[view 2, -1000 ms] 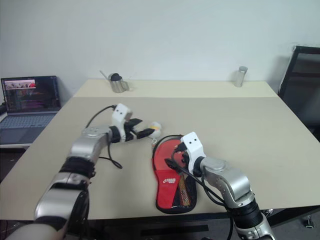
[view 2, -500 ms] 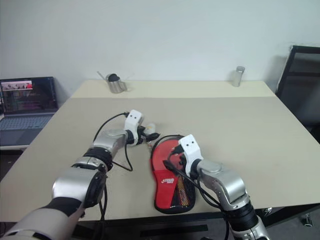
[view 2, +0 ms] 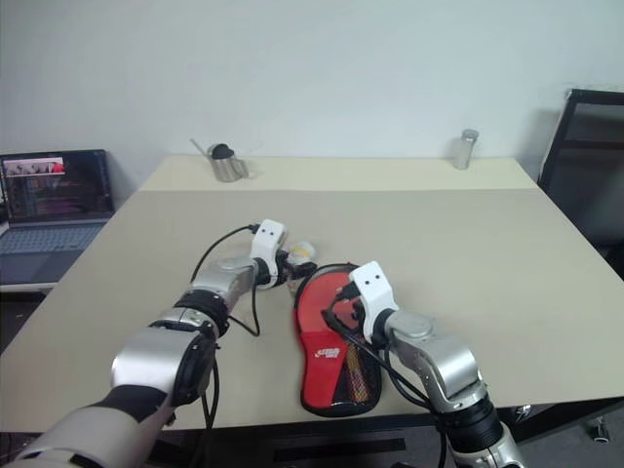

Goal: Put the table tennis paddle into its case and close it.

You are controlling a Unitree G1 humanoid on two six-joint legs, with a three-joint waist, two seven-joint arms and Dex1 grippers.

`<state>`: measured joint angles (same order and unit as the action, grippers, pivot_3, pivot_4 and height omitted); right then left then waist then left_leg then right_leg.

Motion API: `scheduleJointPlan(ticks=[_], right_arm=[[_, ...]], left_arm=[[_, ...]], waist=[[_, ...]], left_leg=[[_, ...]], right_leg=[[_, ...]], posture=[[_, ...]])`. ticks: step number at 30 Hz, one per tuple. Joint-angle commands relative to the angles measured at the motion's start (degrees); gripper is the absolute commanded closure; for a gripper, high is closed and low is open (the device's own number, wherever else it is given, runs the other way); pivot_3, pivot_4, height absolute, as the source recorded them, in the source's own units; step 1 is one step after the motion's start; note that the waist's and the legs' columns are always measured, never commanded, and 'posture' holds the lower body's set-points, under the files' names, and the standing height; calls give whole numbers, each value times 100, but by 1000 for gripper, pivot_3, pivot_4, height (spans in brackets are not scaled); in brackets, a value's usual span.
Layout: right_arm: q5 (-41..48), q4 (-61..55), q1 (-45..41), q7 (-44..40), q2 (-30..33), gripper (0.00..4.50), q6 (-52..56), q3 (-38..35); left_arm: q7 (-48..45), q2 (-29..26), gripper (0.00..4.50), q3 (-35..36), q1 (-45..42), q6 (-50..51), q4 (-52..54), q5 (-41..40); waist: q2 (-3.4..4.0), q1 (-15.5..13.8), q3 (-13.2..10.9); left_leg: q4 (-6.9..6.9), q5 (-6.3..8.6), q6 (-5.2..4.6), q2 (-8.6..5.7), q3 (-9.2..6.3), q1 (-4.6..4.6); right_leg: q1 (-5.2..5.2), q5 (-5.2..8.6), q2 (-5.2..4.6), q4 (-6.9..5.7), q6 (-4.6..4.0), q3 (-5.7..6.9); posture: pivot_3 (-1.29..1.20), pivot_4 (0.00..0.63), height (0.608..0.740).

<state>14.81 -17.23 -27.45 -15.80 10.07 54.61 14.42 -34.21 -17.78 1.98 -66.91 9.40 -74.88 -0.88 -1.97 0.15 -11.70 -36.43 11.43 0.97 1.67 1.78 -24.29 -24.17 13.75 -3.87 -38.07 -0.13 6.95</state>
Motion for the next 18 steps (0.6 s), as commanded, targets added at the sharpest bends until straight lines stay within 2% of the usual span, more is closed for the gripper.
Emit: scheduleJointPlan(ticks=[1,5,9,14,18], right_arm=[[-166,-102,-19,5,26,0,-250,100],[-240,-69,-19,-67,25,0,-299,185],[-198,-35,-7,-250,10,0,-389,200],[-81,345,-56,-678,7,0,-452,252],[-396,954,-212,-606,17,0,-625,347]], left_arm=[[25,49,1563,78,-19,-114,28,34],[63,67,2981,141,30,-147,40,21],[126,45,4095,230,92,-194,63,-23],[267,4,4226,694,167,-510,238,-400],[-33,-29,4227,890,281,-651,557,-620]], waist=[[0,1,0],[0,1,0],[-1,1,1],[-1,12,1],[-1,7,1]], left_leg=[[0,0,0,0,0,0],[-3,0,0,0,0,0],[-11,0,0,0,0,0],[-24,0,0,1,-2,1],[-31,0,0,2,-3,0]], right_leg=[[0,0,0,-1,0,0],[0,0,0,-3,0,0],[1,0,0,-7,-1,0],[3,0,1,-16,-1,1],[3,0,1,-23,-1,1]], posture=[[0,150,740],[0,150,740],[0,150,740],[0,150,740],[0,150,740]])
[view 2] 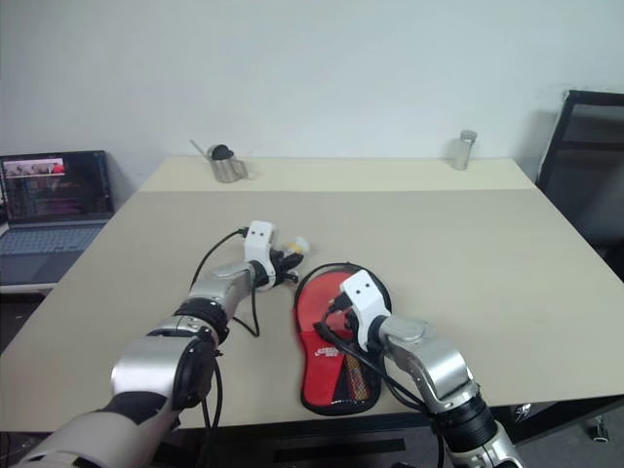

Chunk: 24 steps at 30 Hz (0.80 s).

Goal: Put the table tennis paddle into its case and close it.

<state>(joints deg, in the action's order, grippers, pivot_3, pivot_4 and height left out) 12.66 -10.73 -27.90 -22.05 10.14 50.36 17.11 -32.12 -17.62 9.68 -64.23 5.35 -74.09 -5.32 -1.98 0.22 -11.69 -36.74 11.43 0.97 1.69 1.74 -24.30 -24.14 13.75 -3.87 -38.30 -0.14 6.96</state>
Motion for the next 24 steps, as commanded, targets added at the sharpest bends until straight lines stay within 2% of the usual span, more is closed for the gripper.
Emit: scheduleJointPlan(ticks=[1,7,12,19,24], right_arm=[[-258,441,-192,9,39,0,-259,114],[-573,821,-156,-12,224,0,-404,174],[-644,732,19,-76,296,0,-322,275],[-648,599,185,-86,290,0,-186,389],[-630,535,272,-88,296,0,-63,412]], left_arm=[[-360,-52,4228,118,51,-253,607,-207],[-1048,-146,4229,-93,106,-228,1260,-161],[-1258,-184,4229,-606,-236,-822,943,353],[-828,-94,4229,-1202,-717,-1458,76,1157],[-437,51,4229,-1542,-766,-1722,-176,1663]], waist=[[0,0,0],[-2,-7,1],[-6,-17,5],[-13,-17,9],[-15,-17,11]], left_leg=[[-3,0,0,0,1,0],[-23,0,0,0,1,10],[-23,0,1,2,7,33],[-21,0,0,1,10,32],[-21,1,0,4,8,32]], right_leg=[[0,0,-1,-3,0,-1],[4,0,-12,-35,0,-2],[14,1,-13,-45,0,-6],[12,1,-16,-43,1,-5],[12,2,-16,-43,2,-5]], posture=[[0,150,740],[0,150,740],[0,150,740],[0,150,740],[0,150,740]])
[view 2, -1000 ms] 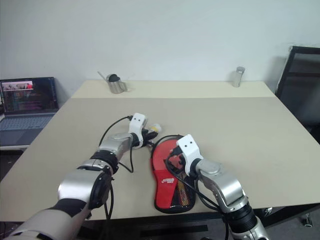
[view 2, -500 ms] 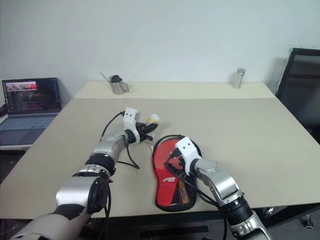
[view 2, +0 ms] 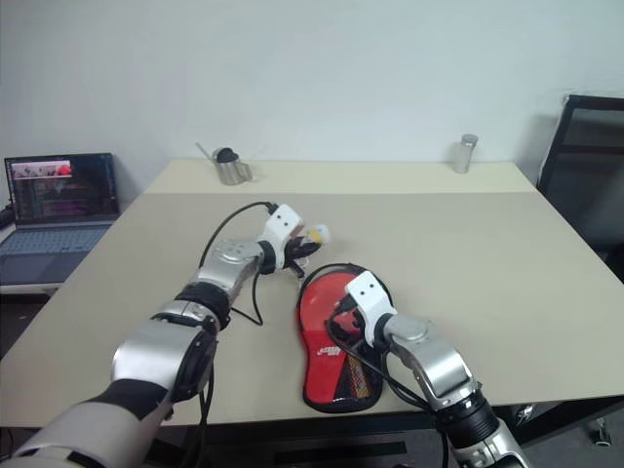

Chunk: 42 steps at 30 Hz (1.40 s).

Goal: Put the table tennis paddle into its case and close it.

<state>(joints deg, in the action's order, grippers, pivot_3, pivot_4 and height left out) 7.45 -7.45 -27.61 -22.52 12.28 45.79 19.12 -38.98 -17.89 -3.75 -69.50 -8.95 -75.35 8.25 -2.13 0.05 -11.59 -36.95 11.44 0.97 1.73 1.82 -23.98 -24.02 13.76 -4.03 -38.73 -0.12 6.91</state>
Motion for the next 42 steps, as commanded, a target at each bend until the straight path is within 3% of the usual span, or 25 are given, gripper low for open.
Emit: scheduleJointPlan(ticks=[1,12,27,42], right_arm=[[-102,185,264,-34,76,0,427,216],[-132,-107,496,97,58,0,720,302],[-124,-410,712,292,-49,0,985,378],[-192,-600,914,389,-220,0,1100,441]], left_arm=[[315,112,4229,-307,-231,-372,-78,439],[1117,384,4229,-809,-349,-703,-260,1276],[1608,753,4229,-988,-848,-964,-319,1766],[2164,1292,4230,-1681,-1314,-1938,-323,2548]], waist=[[-1,0,1],[-8,-2,8],[-12,-4,11],[-12,-7,11]], left_leg=[[0,0,0,1,0,0],[3,1,0,4,-3,0],[4,3,-3,7,-5,-4],[9,6,-5,8,-9,-12]], right_leg=[[0,0,0,0,0,0],[0,0,-2,4,1,0],[0,1,-8,13,1,2],[0,2,-9,25,3,1]], posture=[[0,150,740],[0,150,740],[0,150,740],[0,150,740]])
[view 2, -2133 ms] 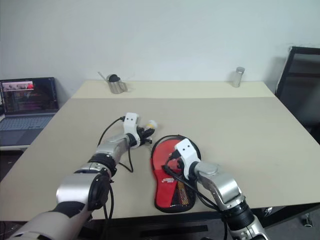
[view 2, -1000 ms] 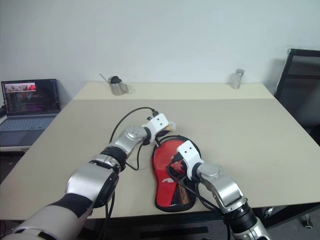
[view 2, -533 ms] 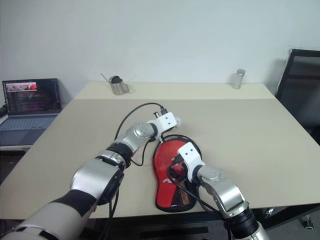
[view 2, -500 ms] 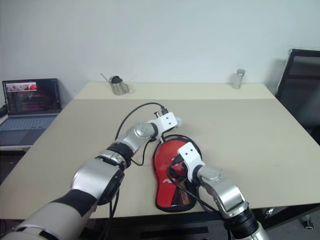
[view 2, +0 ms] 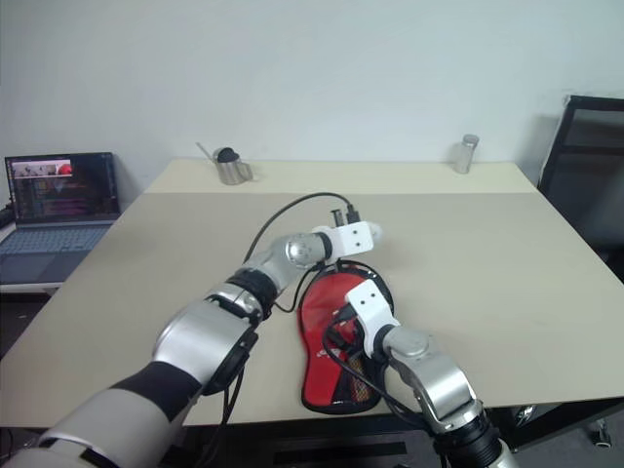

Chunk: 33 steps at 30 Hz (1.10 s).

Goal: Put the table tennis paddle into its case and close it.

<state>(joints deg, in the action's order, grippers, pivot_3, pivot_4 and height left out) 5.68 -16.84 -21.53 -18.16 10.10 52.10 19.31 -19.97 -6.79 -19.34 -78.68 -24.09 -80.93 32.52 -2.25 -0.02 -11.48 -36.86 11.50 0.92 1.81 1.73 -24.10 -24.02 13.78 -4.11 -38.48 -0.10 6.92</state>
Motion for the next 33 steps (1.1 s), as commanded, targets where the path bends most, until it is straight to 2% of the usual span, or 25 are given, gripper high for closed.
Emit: scheduleJointPlan(ticks=[1,11,18,27,28,33], right_arm=[[-15,334,313,-43,-10,0,473,426],[-24,347,298,-36,-63,0,473,448],[-41,324,297,-29,-85,0,499,467],[-44,295,320,20,-121,0,532,486],[-45,305,316,19,-124,0,527,491],[-48,353,291,4,-118,0,492,506]], left_arm=[[287,222,4230,-170,-419,-483,234,159],[4,727,4230,-309,-472,-1208,275,184],[-308,1089,4230,-179,-414,-1364,288,16],[-1008,1079,4230,-142,-125,-1215,263,-113],[-1169,1071,3492,-85,-91,-1200,263,-196],[-1519,1042,1671,51,-26,-1189,290,-427]], waist=[[0,0,0],[0,0,0],[1,-2,1],[9,1,7],[9,2,8],[10,9,8]], left_leg=[[1,2,-1,0,-2,0],[2,6,-5,0,-1,-12],[2,13,-16,-3,-1,-26],[1,14,-16,-3,-1,-25],[1,14,-16,-3,-1,-25],[1,14,-17,-3,-1,-25]], right_leg=[[0,0,0,2,0,0],[0,0,1,23,0,4],[-1,0,2,39,1,6],[-1,0,3,39,1,7],[-1,0,4,39,1,7],[-1,0,4,38,1,7]], posture=[[0,150,740],[0,150,740],[0,150,740],[0,150,740],[0,150,740],[0,150,740]])
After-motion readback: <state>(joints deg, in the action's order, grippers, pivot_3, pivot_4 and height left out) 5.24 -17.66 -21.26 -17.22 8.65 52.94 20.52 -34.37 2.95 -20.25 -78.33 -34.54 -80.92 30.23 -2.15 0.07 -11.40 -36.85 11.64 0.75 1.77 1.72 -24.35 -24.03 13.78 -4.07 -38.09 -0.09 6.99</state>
